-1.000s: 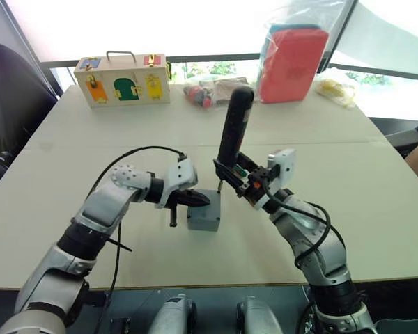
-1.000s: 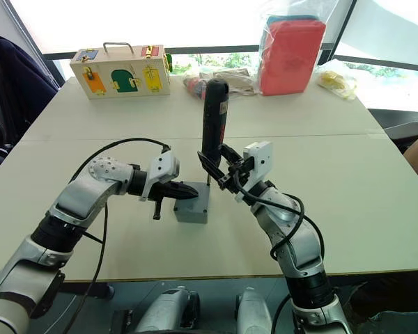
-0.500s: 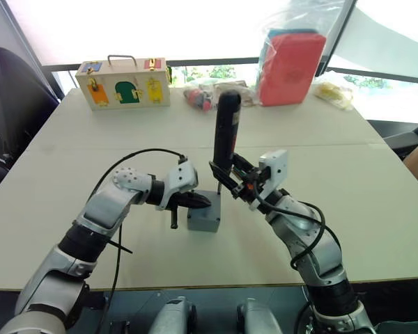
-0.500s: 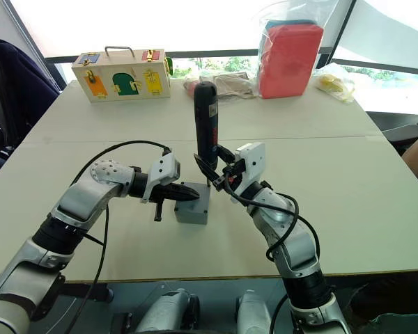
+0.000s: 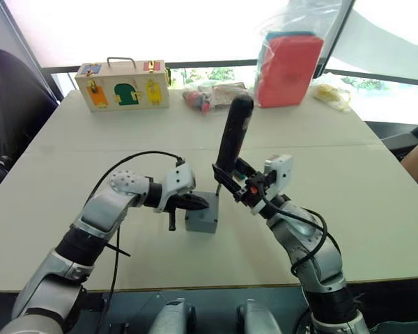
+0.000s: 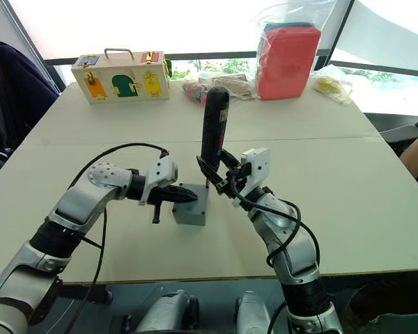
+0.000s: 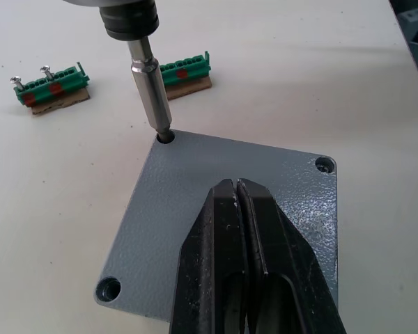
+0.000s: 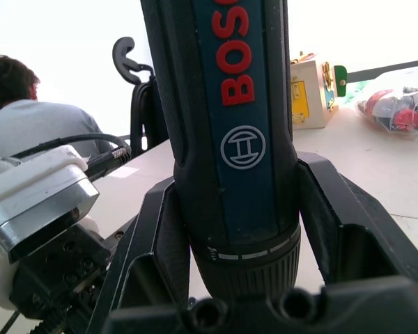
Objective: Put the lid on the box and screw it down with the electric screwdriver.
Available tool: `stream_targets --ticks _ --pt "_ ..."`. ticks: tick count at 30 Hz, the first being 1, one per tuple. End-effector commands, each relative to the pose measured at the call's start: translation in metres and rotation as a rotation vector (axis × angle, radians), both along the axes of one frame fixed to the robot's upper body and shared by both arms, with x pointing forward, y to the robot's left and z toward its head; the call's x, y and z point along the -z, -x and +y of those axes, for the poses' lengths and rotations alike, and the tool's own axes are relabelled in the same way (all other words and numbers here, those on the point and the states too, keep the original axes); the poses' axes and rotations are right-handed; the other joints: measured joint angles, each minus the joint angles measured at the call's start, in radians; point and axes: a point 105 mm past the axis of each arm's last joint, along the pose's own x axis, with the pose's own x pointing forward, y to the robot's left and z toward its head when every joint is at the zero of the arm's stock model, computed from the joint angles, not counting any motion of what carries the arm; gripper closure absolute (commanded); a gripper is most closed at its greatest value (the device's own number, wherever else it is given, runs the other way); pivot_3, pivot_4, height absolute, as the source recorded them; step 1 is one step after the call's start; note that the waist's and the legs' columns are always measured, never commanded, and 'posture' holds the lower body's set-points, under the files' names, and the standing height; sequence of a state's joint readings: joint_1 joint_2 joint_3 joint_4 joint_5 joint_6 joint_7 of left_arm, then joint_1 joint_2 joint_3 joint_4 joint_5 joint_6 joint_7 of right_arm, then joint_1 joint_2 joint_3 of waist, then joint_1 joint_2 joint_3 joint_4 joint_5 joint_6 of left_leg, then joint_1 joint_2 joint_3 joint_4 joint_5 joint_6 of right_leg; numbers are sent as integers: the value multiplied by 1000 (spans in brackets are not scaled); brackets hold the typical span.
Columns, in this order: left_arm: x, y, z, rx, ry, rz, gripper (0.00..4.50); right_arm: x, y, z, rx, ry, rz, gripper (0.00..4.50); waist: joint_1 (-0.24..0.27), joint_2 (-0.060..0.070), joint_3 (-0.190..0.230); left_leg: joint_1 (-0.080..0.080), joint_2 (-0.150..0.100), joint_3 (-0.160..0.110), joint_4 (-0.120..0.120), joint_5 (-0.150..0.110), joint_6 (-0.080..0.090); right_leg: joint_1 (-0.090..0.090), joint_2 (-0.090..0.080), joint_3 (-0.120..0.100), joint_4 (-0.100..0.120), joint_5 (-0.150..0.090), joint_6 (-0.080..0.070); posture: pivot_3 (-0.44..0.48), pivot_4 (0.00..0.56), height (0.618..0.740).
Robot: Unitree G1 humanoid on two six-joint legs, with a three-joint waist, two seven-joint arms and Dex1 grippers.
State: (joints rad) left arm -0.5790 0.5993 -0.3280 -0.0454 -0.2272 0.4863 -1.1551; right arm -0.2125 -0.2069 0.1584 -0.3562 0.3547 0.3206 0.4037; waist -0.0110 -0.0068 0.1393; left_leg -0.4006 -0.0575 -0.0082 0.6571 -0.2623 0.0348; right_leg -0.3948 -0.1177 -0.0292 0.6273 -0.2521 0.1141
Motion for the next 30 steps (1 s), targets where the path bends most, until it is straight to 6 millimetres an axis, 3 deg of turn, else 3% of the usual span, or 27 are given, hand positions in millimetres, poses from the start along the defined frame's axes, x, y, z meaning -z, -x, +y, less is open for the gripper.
stream_targets --ticks 1,10,17,22,26,30 --pt "20 3 10 -32 -65 53 4500 48 -1 2 -6 104 177 2704 0 -1 0 4 0 0 -4 0 0 3 -1 0 -2 0 0 0 150 740" --pt "20 4 10 -36 -59 59 4500 43 -2 2 -16 126 154 2704 1 0 -3 9 1 0 -11 0 0 6 -1 0 -6 -2 -4 0 150 740" --pt "21 3 9 -47 -42 68 4500 22 -3 0 -16 112 104 2704 2 0 -3 9 1 0 -11 0 0 6 -1 0 -7 -3 -5 0 150 740" --pt "23 2 8 -52 -38 72 4500 -19 -4 -7 -7 83 19 2704 4 1 -2 9 1 -1 -11 0 0 6 -2 0 -8 -3 -5 0 150 740" --pt "20 1 9 -63 -12 80 4500 -79 0 -16 -41 59 -86 2704 9 4 4 5 1 -1 -11 0 0 4 -3 0 -9 -2 -5 0 150 740" --pt "-4 -2 7 -95 123 98 4500 -126 -5 -37 -33 -18 -39 2704 18 5 6 -9 1 0 -8 1 -2 -10 -2 0 -7 1 -4 0 150 740"
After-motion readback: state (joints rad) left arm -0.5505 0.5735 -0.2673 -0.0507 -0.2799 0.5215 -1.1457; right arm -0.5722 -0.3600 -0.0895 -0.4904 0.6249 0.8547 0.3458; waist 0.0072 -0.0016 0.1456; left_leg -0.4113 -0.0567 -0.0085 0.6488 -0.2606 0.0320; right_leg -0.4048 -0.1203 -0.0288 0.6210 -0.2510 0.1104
